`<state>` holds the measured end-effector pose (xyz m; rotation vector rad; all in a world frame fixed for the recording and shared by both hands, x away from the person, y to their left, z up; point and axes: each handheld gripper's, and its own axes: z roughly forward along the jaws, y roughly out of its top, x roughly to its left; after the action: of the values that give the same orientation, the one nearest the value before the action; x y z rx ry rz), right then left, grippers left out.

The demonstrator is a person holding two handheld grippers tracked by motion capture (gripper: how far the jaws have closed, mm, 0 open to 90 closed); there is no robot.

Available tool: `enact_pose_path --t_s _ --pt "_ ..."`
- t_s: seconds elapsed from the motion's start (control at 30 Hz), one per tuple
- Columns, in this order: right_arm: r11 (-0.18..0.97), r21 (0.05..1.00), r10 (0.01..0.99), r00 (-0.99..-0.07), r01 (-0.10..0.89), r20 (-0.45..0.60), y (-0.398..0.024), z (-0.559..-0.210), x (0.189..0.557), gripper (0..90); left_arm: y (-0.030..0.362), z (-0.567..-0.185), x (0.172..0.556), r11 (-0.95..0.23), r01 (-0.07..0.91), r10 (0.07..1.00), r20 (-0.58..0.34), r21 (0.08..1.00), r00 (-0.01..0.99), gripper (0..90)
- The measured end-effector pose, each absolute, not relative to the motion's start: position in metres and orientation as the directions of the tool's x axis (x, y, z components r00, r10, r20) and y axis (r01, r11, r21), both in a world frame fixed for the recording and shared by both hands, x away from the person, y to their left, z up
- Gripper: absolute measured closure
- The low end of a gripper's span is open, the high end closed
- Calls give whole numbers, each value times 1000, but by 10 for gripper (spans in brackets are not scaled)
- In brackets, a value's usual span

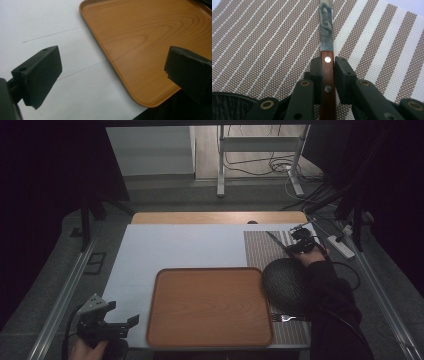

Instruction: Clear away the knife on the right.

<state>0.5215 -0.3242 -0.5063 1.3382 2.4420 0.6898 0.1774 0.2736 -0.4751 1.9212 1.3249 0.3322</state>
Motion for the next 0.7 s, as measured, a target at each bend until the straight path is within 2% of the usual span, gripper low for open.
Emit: enact_pose_path --t_s 0.2,0.37,0.7 --pt "477 521 837 -546 708 -24 -323 -506 522 770 274 -475 178 -169 684 882 -201 710 426 20" --pt "449 542 835 -550 710 29 -331 -507 523 771 273 -475 178 -169 685 882 -201 709 425 20" --pt "427 573 855 -519 700 -4 -347 -502 523 772 273 -475 178 -169 684 882 -201 710 426 20"
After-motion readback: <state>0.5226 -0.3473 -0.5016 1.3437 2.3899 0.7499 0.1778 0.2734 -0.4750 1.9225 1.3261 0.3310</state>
